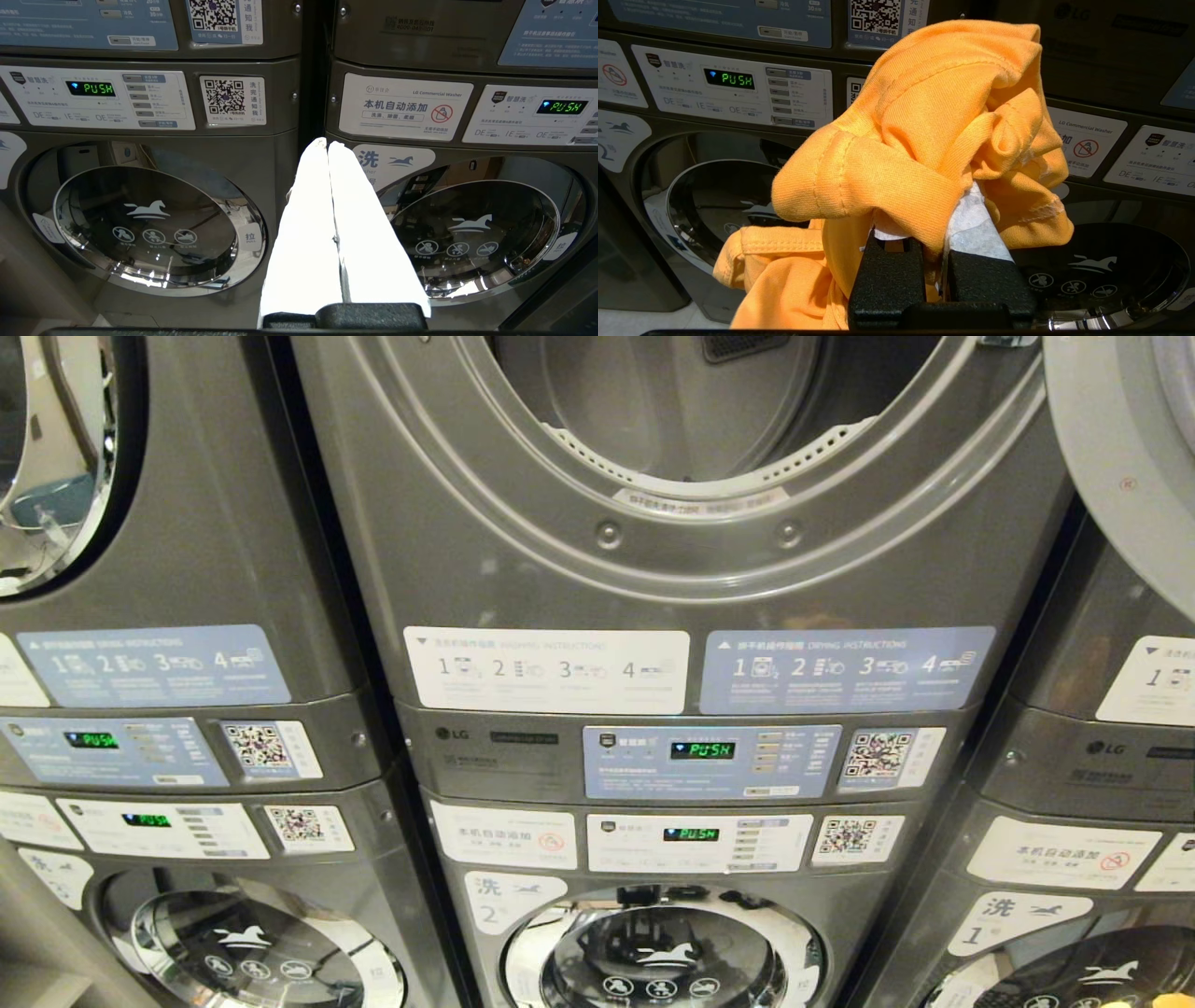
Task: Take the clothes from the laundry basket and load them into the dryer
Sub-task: Put the clothes in the dryer
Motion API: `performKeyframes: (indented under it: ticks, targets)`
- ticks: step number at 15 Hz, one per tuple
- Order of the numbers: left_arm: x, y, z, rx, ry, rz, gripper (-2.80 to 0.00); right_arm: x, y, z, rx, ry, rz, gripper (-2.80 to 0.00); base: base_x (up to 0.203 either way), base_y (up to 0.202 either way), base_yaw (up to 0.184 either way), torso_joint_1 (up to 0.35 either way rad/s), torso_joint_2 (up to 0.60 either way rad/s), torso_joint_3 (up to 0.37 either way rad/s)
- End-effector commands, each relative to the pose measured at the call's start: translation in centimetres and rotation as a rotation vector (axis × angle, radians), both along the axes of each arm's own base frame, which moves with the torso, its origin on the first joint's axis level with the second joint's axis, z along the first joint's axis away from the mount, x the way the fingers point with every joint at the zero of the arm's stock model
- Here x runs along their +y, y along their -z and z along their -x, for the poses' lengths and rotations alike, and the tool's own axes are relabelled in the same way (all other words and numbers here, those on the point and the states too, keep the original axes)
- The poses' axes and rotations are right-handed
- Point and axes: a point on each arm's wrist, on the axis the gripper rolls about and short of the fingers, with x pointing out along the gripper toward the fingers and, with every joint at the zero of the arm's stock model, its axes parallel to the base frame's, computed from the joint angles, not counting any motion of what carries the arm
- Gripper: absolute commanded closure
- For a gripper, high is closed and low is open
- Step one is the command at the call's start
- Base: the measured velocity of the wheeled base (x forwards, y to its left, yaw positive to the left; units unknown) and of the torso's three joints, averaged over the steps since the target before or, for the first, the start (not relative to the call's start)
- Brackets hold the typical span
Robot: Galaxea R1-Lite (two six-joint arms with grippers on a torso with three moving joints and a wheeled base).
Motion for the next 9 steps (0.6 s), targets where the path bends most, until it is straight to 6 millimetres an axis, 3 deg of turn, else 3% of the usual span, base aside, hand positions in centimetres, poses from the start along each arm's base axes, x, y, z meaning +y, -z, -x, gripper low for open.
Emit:
performKeyframes:
  ticks: [1, 9]
  targets:
    - [0.0, 0.04, 0.0, -0.001, -0.001, 0.0, 0.0, 0.0, -0.01, 0.01, -0.002, -0.001, 0.001, 0.0, 0.0, 0.0, 0.0, 0.163, -0.33, -0.165]
    - [0.0, 0.03, 0.01, -0.001, 0.0, 0.0, 0.0, -0.01, -0.01, 0.0, -0.001, 0.002, -0.014, 0.0, 0.0, 0.0, 0.0, 0.113, -0.22, -0.118]
